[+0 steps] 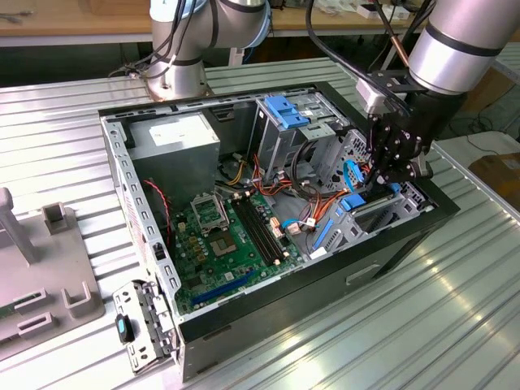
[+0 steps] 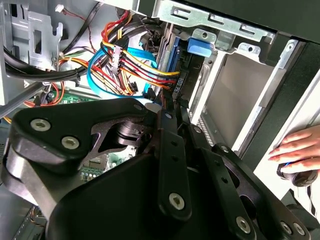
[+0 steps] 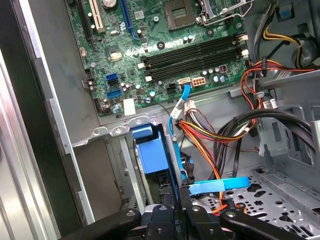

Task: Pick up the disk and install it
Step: 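Insert the first disk wire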

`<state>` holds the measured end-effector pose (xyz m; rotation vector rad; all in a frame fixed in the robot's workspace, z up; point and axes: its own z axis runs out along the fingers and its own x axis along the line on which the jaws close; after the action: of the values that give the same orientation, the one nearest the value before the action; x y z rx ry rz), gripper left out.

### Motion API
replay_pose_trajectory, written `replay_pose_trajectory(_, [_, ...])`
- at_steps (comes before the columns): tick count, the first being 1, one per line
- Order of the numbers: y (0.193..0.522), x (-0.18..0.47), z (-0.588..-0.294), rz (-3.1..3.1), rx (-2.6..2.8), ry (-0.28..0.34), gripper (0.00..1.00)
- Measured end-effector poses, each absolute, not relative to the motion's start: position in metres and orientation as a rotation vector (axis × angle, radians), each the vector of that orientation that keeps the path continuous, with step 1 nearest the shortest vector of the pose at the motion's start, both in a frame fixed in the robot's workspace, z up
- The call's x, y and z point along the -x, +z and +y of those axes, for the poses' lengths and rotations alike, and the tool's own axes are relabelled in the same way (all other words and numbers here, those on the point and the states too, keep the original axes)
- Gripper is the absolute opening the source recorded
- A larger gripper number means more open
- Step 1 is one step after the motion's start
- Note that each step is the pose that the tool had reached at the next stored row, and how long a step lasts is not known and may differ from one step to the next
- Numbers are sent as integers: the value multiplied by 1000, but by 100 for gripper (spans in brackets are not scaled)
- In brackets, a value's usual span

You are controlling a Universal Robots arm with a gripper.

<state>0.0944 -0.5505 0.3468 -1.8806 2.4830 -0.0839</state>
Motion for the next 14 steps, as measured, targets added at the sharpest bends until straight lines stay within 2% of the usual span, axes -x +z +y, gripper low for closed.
replay_pose_trajectory(14, [347,-99,-550,2492,1887,-71,16])
